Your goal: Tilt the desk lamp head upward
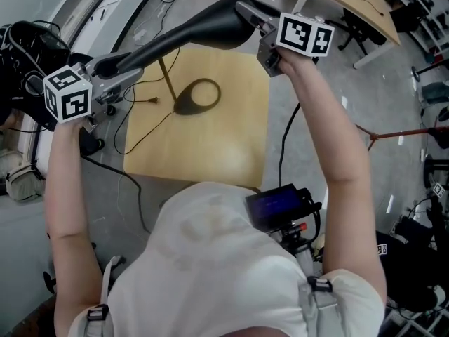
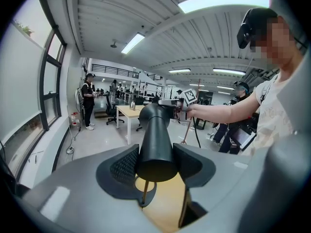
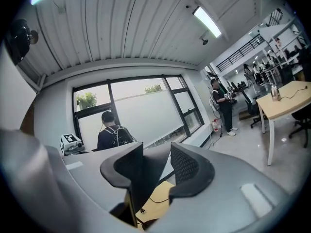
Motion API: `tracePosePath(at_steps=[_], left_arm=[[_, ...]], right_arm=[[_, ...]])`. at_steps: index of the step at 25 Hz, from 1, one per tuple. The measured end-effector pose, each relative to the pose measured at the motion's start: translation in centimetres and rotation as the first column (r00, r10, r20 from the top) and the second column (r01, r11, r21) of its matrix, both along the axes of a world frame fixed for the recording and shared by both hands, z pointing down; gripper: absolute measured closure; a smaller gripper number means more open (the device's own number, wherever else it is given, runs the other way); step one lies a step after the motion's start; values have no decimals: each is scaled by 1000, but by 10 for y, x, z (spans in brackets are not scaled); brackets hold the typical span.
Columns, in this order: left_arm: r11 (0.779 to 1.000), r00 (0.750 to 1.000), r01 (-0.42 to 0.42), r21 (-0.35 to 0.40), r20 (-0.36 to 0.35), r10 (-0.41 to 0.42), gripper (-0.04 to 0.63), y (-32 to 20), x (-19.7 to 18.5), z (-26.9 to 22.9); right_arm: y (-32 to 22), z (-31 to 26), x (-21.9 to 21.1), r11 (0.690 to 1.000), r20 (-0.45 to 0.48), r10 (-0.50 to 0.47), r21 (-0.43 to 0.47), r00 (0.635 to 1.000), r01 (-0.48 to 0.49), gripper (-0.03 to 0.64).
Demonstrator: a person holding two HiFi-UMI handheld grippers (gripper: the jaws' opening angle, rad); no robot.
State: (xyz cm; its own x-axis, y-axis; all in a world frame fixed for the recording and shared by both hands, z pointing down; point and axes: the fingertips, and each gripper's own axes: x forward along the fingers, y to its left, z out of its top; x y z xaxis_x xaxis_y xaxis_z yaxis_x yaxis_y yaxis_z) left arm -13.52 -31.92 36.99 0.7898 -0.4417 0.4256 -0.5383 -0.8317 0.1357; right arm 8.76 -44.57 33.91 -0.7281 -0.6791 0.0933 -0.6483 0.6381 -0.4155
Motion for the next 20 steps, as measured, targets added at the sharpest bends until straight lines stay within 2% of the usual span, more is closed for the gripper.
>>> tracePosePath(at_steps=[20], left_arm=[[999, 999, -27, -32, -20, 26, 374, 8, 13, 27]], right_arm=[[14, -32, 4, 994, -125, 6, 113, 992, 8, 436]])
